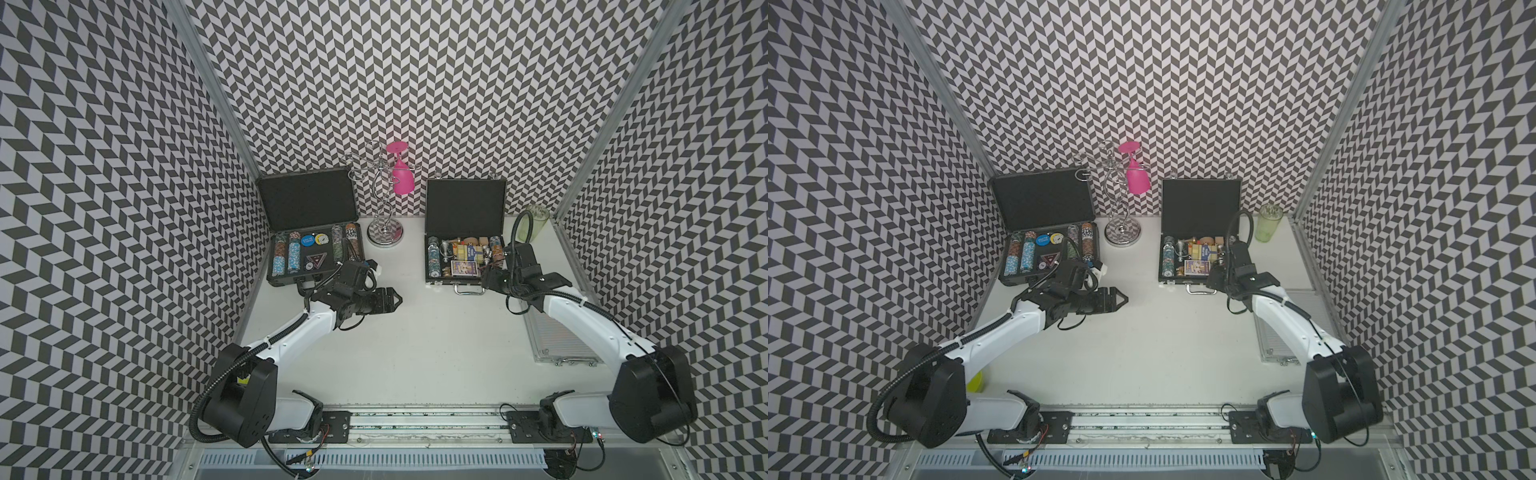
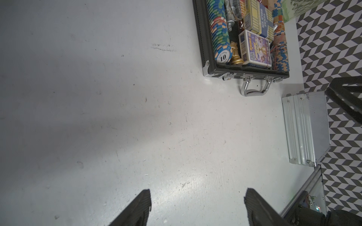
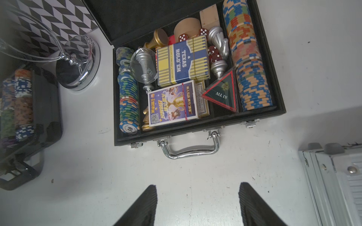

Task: Close the poker set cases
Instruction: Move the poker set case to the center of the board.

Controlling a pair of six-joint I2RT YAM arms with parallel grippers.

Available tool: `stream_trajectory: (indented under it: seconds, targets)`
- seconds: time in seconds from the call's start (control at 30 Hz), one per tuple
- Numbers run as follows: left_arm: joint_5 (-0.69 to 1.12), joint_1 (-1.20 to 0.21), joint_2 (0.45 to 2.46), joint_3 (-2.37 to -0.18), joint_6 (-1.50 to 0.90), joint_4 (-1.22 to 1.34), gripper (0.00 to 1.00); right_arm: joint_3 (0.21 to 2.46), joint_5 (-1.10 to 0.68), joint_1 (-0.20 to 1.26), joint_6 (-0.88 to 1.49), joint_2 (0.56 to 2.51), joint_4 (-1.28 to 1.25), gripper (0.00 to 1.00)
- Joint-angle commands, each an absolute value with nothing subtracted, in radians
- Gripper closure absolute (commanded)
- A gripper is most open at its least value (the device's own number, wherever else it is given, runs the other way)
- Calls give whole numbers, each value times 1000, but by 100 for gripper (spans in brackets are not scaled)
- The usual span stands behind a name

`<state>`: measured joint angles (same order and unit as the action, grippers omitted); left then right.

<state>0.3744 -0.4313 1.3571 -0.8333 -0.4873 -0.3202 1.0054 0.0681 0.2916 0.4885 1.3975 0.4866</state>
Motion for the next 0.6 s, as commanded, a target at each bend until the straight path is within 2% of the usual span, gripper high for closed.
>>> stream_trajectory:
  seconds: [0.0, 0.17, 0.23, 0.33, 0.43, 0.57]
  targets:
    - [342, -425, 1369, -872, -477, -334, 21, 1076, 170, 282, 462, 1472, 460, 32]
    - [332, -425, 1379, -891, -473, -345, 21, 1153, 227, 228, 479, 1542, 534, 36]
    - [330, -425, 1380, -891, -473, -344, 21, 1145, 256, 187, 520, 1526, 580, 29]
    - [341, -425, 1388, -892, -486, -328, 21, 1092, 201, 90, 605, 1459, 614, 21]
    - [374, -429, 1397, -906, -508, -295, 21, 1045, 220, -11, 702, 1378, 655, 16]
    - [388, -436, 1412, -924, -517, -257, 21, 1028, 135, -181, 824, 1324, 753, 13]
